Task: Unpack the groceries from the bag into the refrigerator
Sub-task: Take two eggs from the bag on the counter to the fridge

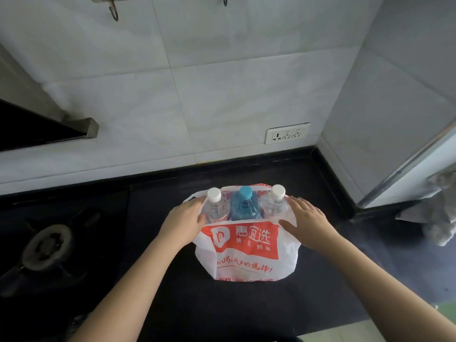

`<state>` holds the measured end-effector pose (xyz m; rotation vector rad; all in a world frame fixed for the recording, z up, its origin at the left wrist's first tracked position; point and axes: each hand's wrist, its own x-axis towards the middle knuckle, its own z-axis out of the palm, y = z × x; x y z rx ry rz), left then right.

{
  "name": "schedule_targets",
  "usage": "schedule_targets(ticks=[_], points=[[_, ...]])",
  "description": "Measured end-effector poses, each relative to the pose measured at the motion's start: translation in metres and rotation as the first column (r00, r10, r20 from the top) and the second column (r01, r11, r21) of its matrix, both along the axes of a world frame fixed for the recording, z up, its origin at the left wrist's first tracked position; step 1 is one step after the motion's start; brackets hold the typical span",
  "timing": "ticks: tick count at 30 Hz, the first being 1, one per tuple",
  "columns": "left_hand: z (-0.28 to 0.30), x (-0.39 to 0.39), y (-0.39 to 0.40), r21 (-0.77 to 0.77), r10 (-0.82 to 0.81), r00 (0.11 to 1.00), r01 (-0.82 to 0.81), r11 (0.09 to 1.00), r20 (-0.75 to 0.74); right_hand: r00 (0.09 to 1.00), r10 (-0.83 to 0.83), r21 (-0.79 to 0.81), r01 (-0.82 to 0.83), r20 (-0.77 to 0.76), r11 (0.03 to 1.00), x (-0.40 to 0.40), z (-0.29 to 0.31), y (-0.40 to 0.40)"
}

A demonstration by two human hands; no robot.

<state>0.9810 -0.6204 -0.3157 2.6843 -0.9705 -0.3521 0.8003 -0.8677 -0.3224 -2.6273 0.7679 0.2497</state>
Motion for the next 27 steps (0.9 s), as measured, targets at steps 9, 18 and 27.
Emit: schedule_targets(ticks=[9,18,27], points=[[-0.021,0.016,-0.008,0.113,0.088,0.993,-0.08,0.99,-0.073,0.997,0.03,-0.024,-0.032,-0.073,0.999,0.007,-0.023,-0.005],[-0.071,0.022,-0.022,0.331,0.216,0.963,-0.154,0.931,-0.16,0.976,0.082,-0.07,-0.098,-0.201,0.993,0.012,-0.063,-0.011],[-0.129,-0.002,-0.002,0.244,0.067,0.998,-0.063,0.968,-0.008,0.963,0.034,-0.075,-0.056,-0.267,0.996,0.005,-0.103,-0.005]])
